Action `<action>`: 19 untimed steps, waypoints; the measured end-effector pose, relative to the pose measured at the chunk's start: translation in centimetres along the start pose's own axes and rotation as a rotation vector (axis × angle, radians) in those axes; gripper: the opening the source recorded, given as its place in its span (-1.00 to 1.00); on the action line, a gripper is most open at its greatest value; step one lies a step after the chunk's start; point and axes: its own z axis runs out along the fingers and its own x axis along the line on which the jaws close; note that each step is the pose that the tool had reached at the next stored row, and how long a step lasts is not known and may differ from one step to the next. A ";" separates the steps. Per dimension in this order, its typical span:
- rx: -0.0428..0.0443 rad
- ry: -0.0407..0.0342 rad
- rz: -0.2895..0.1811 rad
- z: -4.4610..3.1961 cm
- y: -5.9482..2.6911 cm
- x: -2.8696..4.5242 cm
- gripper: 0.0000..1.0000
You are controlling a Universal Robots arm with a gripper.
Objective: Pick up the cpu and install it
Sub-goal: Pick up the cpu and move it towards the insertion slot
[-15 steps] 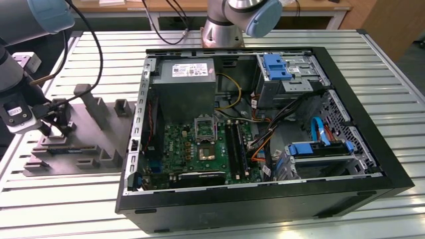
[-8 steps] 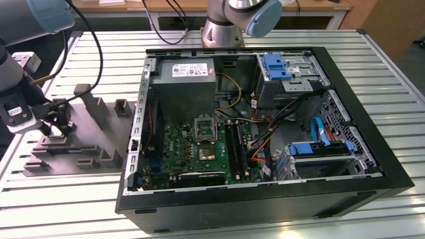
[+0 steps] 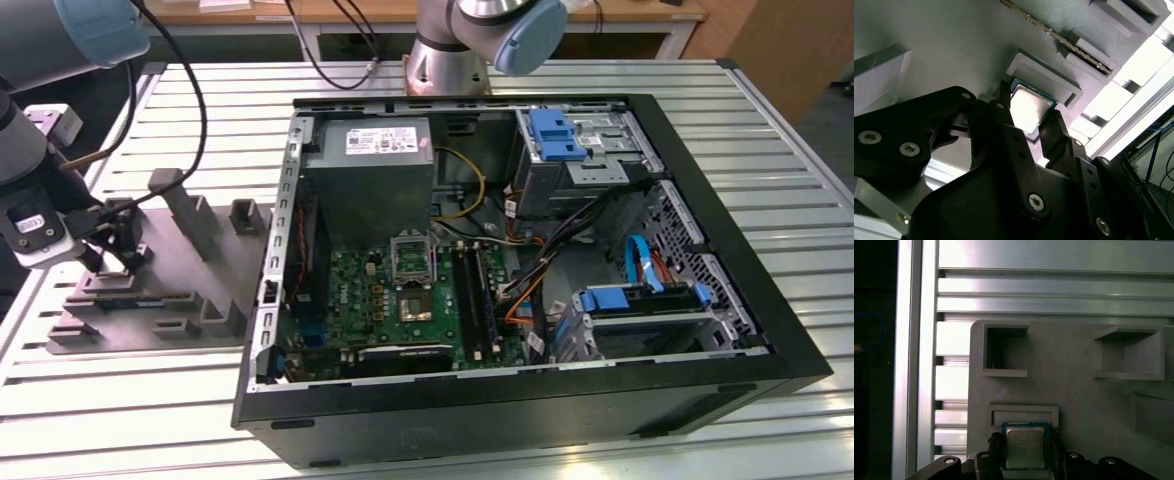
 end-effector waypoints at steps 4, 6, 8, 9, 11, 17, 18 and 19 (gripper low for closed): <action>0.0000 0.0001 0.000 -0.06 0.00 0.00 -0.06; 0.0000 0.0002 0.000 -0.29 0.01 0.00 -0.06; 0.0000 0.0001 0.000 -0.32 0.01 0.00 -0.06; 0.0000 0.0002 0.000 -0.35 0.01 -0.01 -0.06; 0.0000 0.0001 0.000 -0.38 0.02 0.00 -0.06; 0.0000 0.0001 0.000 -0.52 0.02 -0.01 -0.06; 0.0000 0.0000 0.000 -0.54 0.02 -0.01 -0.06; 0.0000 0.0001 0.000 -0.57 0.02 -0.01 -0.06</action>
